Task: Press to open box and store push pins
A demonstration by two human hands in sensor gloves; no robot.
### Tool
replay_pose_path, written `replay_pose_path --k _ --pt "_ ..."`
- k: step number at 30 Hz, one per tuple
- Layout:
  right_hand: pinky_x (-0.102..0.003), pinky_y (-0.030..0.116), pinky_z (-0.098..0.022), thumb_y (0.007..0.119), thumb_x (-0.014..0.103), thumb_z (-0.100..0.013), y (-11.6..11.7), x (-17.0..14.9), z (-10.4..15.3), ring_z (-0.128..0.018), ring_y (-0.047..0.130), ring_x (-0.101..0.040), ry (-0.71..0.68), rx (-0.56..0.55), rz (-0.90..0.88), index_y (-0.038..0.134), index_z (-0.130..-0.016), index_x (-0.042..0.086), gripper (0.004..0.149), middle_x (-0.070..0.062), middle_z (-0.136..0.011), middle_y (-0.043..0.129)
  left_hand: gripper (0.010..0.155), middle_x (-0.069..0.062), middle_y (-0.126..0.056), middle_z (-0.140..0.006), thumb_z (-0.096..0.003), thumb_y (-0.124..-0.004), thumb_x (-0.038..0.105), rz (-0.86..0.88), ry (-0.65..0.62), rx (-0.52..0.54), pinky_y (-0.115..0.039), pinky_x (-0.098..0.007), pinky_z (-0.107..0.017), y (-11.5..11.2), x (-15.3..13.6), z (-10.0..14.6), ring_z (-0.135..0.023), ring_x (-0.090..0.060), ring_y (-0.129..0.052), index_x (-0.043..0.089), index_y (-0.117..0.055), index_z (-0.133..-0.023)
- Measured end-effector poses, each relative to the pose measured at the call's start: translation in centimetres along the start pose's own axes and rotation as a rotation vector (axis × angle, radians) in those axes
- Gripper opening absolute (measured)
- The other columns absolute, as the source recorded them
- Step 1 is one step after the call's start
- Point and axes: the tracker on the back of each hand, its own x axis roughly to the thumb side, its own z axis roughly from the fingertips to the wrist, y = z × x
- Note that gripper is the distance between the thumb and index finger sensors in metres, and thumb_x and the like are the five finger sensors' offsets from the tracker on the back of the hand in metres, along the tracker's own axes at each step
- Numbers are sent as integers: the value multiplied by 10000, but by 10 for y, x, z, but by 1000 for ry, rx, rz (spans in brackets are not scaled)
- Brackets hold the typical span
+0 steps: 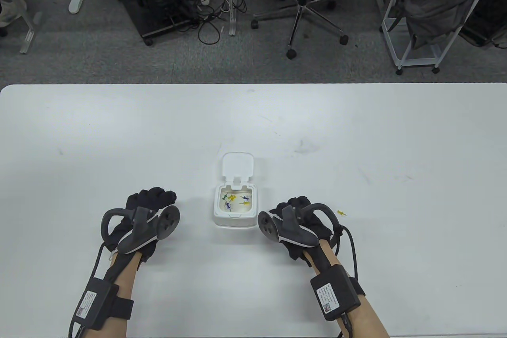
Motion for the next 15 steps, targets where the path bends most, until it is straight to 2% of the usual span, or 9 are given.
replay_pose_path --k 7,15 --pt "-544 716 -723 858 509 -272 19 -3 3 -732 944 -173 10 46 29 776 -746 399 493 155 -754 929 507 62 -837 -1008 -509 -681 527 1 -1 -5 -780 -486 -737 0 0 0 -830 -191 -939 343 -739 -977" --pt "-534 725 -719 852 502 -276 19 -2 4 -690 957 -165 10 12 33 803 -687 413 423 160 -695 952 507 61 -837 -1008 -508 -682 526 2 -1 -6 -780 -487 -737 0 1 0 -830 -190 -939 342 -740 -977"
